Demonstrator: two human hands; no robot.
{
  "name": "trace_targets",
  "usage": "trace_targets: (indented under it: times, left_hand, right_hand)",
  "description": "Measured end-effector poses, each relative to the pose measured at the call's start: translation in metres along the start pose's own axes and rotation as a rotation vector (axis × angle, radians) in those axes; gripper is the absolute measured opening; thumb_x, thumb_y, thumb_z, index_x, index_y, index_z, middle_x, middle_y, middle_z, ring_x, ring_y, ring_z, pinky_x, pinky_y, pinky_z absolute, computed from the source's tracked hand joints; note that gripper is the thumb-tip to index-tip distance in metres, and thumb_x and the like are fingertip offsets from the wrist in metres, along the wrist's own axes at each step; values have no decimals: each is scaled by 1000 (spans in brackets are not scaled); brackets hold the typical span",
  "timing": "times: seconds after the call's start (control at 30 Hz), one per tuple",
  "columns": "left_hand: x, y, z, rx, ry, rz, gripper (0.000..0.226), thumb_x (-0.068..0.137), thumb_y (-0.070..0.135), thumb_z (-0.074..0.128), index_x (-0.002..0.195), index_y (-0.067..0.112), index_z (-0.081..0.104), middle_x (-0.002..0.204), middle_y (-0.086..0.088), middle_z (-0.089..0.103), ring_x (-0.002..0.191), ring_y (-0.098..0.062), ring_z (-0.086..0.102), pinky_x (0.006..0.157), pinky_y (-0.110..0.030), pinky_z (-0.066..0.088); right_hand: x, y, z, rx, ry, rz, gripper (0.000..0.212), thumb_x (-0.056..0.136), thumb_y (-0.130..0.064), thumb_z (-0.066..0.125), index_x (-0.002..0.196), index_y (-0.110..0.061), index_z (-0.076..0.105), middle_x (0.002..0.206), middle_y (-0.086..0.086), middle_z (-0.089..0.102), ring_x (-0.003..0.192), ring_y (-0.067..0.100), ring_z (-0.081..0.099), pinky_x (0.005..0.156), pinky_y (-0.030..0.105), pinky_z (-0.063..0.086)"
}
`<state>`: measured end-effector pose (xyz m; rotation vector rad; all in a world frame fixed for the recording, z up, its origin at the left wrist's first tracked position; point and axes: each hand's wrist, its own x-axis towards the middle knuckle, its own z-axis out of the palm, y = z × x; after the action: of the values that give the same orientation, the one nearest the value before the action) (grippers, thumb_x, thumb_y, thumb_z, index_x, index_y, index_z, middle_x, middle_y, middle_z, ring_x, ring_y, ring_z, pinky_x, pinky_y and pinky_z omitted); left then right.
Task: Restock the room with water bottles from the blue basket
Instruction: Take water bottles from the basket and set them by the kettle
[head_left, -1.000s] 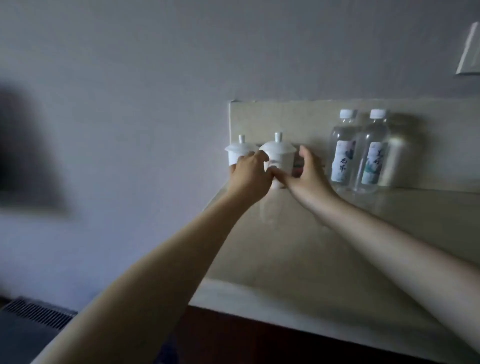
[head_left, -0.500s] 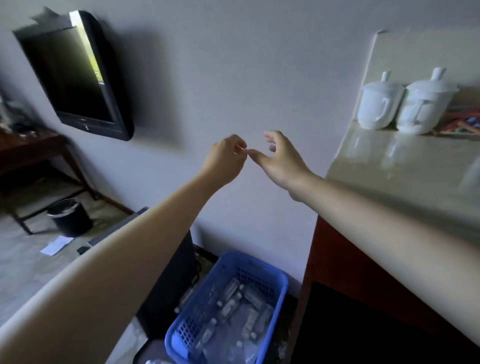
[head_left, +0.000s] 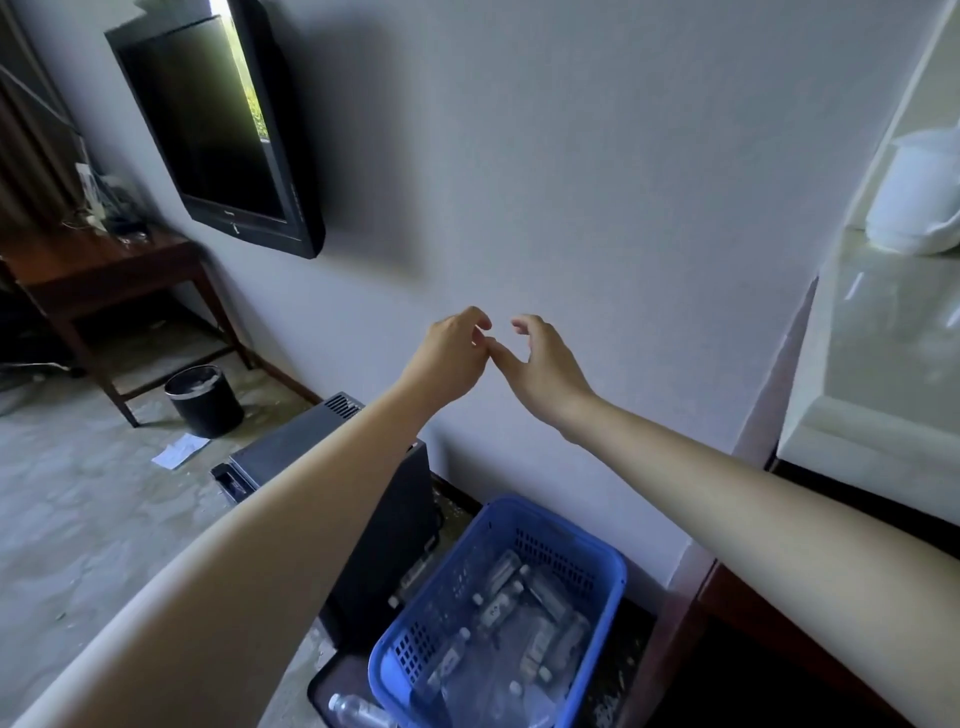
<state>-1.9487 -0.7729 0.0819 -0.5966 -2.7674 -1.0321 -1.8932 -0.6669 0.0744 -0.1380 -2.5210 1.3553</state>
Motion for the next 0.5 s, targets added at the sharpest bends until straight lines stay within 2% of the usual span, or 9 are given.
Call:
trace_targets:
  times: [0.07, 0.23, 0.33, 0.5]
  left_hand:
    - [11, -5, 5, 6, -7, -6, 28, 95, 11, 44, 120, 5, 55, 114, -14, 63, 87, -23, 57, 68, -25, 40]
    - [28, -16, 17, 17, -80, 31, 30, 96, 14, 44, 122, 4, 53, 115, -15, 62, 100, -27, 59, 71, -26, 41]
    - [43, -27, 20, 21, -120, 85, 30, 96, 12, 44, 123, 3, 53, 115, -15, 61, 101, -27, 59, 74, -24, 40]
    - [64, -55, 24, -39, -196, 143, 29, 96, 15, 47, 122, 5, 54, 115, -12, 61, 97, -24, 57, 73, -24, 40]
  right_hand:
    - [10, 5, 3, -22, -4, -2, 56, 95, -38, 47, 142, -10, 33, 149, 6, 36, 137, 18, 34, 107, 27, 29]
    - [31, 15, 9, -42, 10, 50, 51, 96, -33, 46, 141, -12, 34, 148, 5, 36, 137, 19, 33, 104, 26, 29]
    - [38, 19, 18, -48, 52, 80, 49, 96, -32, 46, 140, -13, 35, 147, 5, 37, 136, 18, 34, 101, 23, 28]
    - [41, 27, 44, -67, 174, 164, 48, 97, -29, 44, 141, -12, 34, 148, 6, 35, 136, 19, 35, 106, 25, 29]
